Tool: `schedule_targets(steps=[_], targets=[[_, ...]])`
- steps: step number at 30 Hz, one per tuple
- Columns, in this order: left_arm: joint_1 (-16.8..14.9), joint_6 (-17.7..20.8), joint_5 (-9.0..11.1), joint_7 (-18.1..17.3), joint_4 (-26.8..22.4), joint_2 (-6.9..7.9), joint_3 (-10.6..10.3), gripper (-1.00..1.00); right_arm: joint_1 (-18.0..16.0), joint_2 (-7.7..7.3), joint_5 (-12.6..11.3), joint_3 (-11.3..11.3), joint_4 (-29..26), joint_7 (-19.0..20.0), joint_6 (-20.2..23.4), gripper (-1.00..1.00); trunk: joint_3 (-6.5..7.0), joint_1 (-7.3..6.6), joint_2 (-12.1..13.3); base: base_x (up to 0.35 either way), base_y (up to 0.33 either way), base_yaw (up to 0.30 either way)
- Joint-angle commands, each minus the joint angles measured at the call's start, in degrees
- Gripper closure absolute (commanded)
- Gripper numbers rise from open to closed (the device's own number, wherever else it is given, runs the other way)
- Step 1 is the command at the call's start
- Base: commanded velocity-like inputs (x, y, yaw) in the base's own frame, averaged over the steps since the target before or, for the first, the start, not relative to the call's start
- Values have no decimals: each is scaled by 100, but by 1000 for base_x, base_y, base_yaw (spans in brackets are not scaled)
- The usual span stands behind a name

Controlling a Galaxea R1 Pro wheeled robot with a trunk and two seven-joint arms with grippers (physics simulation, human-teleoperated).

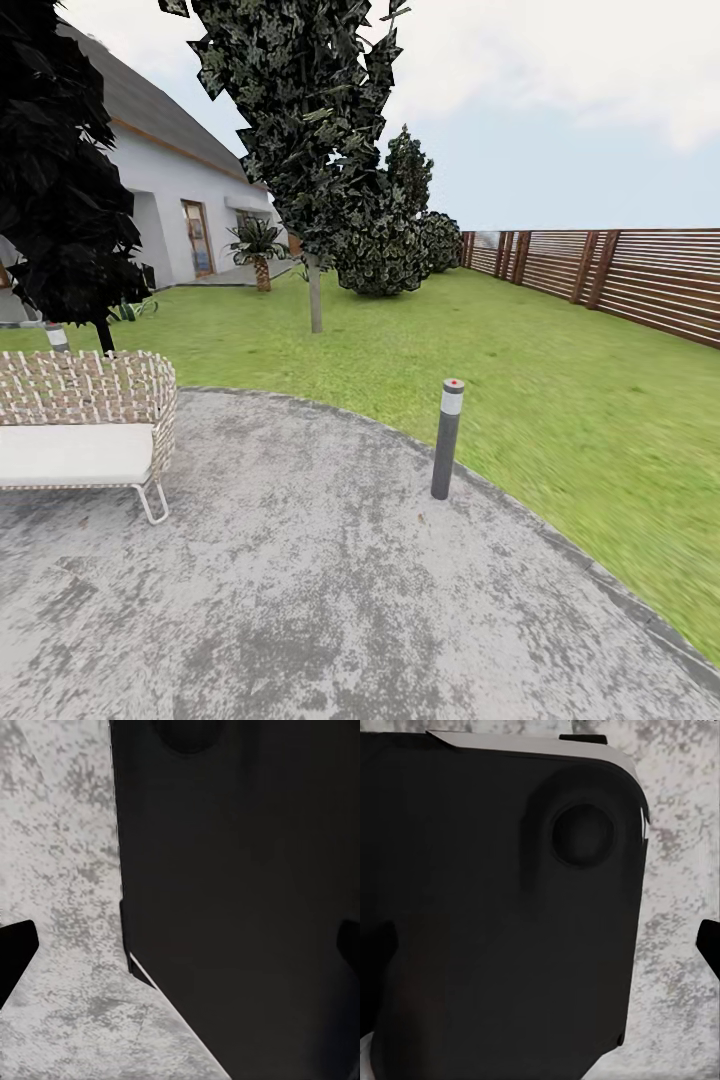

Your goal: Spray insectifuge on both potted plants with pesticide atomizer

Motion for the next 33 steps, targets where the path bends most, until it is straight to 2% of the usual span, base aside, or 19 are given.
schedule_targets(steps=[1, 5, 9, 14, 19, 26, 29, 33], targets=[[-4, 10, -1, 2, -7, 12, -3, -100, -1, -22, 3, 0, -11, -4, 12, -100, -4, 0, -2, 0, 0, 0], [-30, -1, 2, 6, -15, 89, -5, -100, -5, -180, -3, -6, -53, -8, -19, -100, -4, 0, -2, 0, 0, 0], [-42, -13, 8, 9, -213, 156, -3, -100, -7, -334, -5, -7, -433, -9, -33, -100, -4, 0, -2, 0, 0, 0], [-45, -16, 0, 9, -807, 184, 1, -100, -9, -535, -5, -11, -931, -9, -79, -100, -4, 0, -2, 0, 0, 0], [-48, -17, 2, 9, -1467, 228, 6, -100, -9, -755, -5, -28, -1451, -9, -571, -100, -4, 0, -2, 0, 0, 0], [-110, -144, 2, 11, -2170, 245, 12, -100, -9, -811, -12, -47, -1749, -9, -1374, -100, -4, 0, -2, 0, 0, 0], [-359, -384, 2, 12, -2265, 246, 8, -100, -9, -809, -28, -50, -2006, -9, -1581, -100, -4, 0, -2, 0, 0, 0], [-732, -499, 6, 10, -2286, 251, 7, -100, -13, -806, -35, -51, -2466, -9, -1654, -100, -4, 0, -2, 0, 0, 0]])
